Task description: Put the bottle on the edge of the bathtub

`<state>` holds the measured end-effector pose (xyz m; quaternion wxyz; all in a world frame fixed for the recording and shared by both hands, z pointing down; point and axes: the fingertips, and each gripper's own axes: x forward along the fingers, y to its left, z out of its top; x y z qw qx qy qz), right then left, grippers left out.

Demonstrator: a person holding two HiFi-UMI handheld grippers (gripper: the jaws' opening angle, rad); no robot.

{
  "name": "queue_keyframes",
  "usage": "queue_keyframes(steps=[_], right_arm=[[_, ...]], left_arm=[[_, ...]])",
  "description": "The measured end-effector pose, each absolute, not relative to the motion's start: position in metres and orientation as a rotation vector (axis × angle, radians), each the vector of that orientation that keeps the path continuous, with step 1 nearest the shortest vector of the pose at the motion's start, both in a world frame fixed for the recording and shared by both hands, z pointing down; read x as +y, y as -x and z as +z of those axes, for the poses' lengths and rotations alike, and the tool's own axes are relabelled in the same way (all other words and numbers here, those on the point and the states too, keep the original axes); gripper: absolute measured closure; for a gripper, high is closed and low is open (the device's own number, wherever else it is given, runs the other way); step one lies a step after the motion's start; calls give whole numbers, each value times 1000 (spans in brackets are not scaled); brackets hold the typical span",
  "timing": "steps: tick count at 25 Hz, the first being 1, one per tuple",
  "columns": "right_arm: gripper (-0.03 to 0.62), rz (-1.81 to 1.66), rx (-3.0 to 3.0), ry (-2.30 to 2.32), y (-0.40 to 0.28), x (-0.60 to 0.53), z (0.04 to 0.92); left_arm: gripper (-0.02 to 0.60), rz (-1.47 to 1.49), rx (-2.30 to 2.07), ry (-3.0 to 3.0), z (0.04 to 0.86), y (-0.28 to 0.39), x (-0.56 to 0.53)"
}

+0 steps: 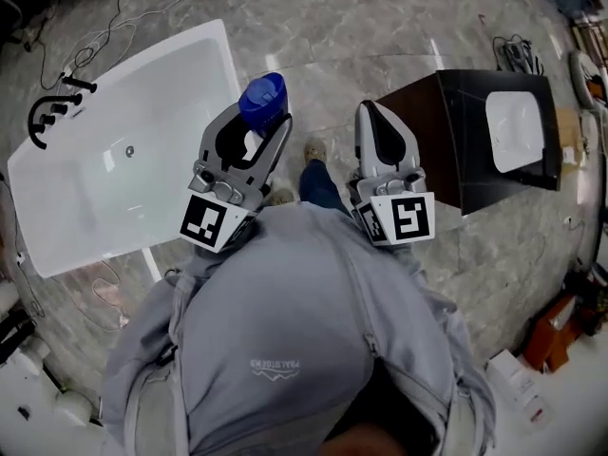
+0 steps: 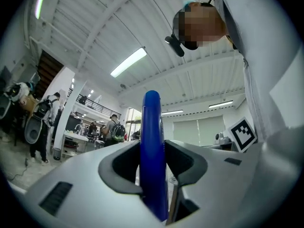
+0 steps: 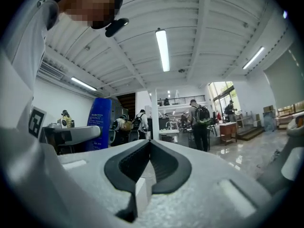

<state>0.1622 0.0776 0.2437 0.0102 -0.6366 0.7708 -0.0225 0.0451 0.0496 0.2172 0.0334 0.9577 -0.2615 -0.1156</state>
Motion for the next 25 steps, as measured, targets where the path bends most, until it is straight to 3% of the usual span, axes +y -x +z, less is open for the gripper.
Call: queue_keyframes(steps=[12,25], right_arm=[[591,-90,2654,1611,-209,-27,248],[591,-135,2751,1432,-213,-78,262]], left_arm=[[428,-355,-1273,-2772,213,-66,-37],[428,-317,-1446,-2750,212,-76,-67]])
